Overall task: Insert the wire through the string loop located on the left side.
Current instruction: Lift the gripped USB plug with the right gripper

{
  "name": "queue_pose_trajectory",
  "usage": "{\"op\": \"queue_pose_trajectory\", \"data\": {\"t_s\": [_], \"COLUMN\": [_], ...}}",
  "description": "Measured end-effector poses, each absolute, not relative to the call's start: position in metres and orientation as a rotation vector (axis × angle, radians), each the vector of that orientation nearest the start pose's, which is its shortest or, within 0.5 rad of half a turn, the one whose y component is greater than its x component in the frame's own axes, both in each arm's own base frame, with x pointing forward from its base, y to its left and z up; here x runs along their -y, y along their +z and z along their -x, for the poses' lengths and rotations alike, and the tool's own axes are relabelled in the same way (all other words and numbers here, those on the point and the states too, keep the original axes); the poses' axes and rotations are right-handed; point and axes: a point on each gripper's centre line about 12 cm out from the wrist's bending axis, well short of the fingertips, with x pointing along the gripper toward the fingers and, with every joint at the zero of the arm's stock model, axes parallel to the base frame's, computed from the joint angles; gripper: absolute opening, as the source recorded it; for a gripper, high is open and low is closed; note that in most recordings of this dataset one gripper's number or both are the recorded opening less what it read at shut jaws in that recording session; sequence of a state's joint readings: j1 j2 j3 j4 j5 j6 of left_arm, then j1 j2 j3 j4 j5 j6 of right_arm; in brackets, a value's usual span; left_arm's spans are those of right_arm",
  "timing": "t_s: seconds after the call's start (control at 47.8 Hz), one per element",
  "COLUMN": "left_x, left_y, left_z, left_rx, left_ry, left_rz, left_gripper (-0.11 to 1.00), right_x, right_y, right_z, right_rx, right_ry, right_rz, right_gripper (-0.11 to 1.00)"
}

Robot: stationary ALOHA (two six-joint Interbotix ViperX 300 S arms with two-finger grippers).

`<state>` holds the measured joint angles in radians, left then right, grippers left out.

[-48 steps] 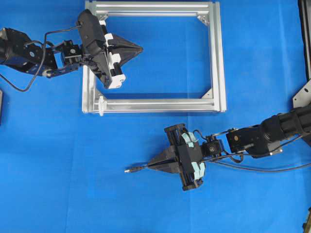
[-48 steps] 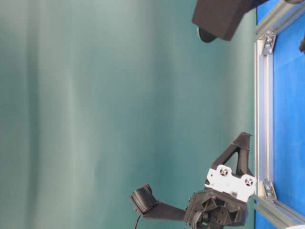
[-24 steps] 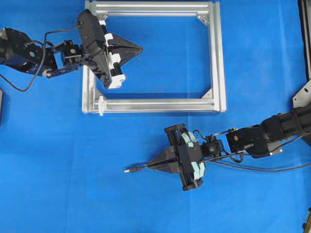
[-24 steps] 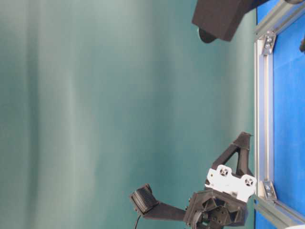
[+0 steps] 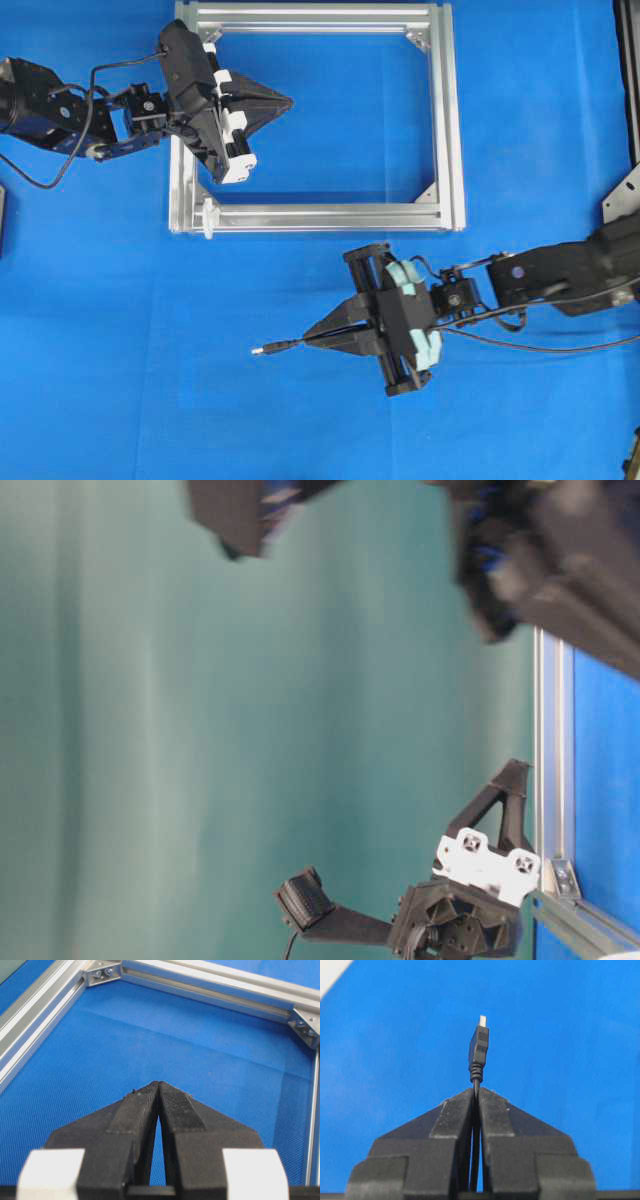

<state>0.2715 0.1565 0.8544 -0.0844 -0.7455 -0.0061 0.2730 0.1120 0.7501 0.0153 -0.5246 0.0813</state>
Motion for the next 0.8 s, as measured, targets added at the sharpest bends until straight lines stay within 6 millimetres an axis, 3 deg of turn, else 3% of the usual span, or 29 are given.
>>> {"op": "queue_pose_trajectory", "data": {"t_s": [0.126, 0.795], "left_x": [-0.1081, -0.1081], "left_y": [0.1293, 0.1287], "left_z": [-0.3631, -0.3631], "left_rx": [-0.254, -0.256], "left_ry": [0.336, 0.336], "left_rz": [0.096, 0.096], "left_gripper": [0.0, 0.0], "right_x": [-0.1059, -0.1064], "right_y": [0.1636, 0.1625], "right_z": [-0.3836, -0.3831], "right_rx": [-0.334, -0.342], "right_ry": [0.246, 0.248], "right_rz": [-0.048, -0.044], "right_gripper": [0.0, 0.0]}}
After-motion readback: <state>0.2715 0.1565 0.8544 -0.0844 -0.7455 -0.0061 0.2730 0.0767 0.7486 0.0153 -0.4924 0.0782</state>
